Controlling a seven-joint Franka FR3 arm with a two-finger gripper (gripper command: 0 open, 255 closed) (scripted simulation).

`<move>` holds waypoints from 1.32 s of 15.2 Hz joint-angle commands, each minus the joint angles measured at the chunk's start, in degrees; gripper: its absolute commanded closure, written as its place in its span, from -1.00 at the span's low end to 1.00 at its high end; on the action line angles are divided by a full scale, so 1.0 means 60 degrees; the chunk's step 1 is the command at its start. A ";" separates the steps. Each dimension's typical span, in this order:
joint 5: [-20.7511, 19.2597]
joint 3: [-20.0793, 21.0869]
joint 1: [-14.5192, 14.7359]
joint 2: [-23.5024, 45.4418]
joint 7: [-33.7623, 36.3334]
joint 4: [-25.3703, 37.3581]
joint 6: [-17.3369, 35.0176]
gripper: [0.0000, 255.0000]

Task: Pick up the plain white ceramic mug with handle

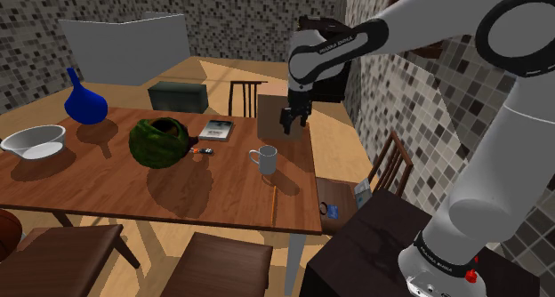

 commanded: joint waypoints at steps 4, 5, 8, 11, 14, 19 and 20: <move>-0.0138 0.0029 0.0068 0.1914 0.0163 0.1377 0.0411 -1.00; -0.0166 0.0030 0.0083 0.2290 0.0194 0.1679 0.0460 -1.00; -0.0246 0.0023 0.0136 0.3432 0.0280 0.2670 0.0533 -1.00; -0.0292 0.0012 0.0171 0.4216 0.0328 0.3316 0.0623 -1.00; -0.0295 0.0009 0.0173 0.4426 0.0329 0.3230 0.0918 -1.00; -0.0299 0.0007 0.0175 0.4691 0.0330 0.3153 0.1260 -1.00; -0.0298 0.0006 0.0170 0.4685 0.0325 0.3144 0.1263 1.00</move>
